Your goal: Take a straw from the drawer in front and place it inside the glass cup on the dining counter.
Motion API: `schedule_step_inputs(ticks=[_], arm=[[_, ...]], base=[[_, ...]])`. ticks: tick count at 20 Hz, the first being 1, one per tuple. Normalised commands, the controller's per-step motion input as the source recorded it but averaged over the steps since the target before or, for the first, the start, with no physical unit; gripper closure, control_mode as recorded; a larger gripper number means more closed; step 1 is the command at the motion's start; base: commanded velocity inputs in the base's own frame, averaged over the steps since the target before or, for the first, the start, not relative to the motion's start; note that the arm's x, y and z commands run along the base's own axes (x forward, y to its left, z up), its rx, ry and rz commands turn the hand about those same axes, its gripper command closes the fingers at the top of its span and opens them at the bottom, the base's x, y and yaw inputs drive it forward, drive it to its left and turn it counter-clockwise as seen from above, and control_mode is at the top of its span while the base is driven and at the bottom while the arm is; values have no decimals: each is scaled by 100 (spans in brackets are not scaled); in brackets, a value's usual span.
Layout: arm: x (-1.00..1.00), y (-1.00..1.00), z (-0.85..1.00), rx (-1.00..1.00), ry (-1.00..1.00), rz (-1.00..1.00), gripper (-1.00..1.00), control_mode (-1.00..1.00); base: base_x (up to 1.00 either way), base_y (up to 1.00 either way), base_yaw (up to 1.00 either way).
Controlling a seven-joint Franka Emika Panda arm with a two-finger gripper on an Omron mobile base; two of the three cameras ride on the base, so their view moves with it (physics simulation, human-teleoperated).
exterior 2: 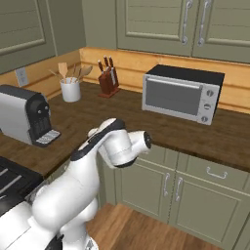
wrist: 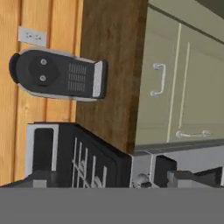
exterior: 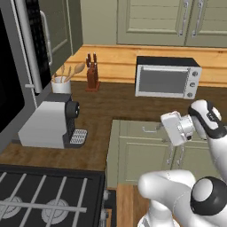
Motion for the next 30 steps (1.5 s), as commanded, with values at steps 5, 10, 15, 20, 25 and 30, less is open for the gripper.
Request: schedule_step_inputs(ticks=[5, 10, 15, 20, 25, 30], arm=[[43, 12, -94, 28, 1, 10, -100, -100], [56, 43, -75, 19, 1, 6, -100, -100], [48, 56, -59, 14, 1, 8, -100, -100], [30, 41, -50, 8, 0, 3, -100, -100], [27, 4, -40, 3, 0, 3, -100, -100], [33, 24, -23, 0, 0, 3, -100, -100]], base=[[0, 0, 0], [0, 0, 0], [0, 0, 0], [0, 0, 0], [0, 0, 0], [0, 0, 0]])
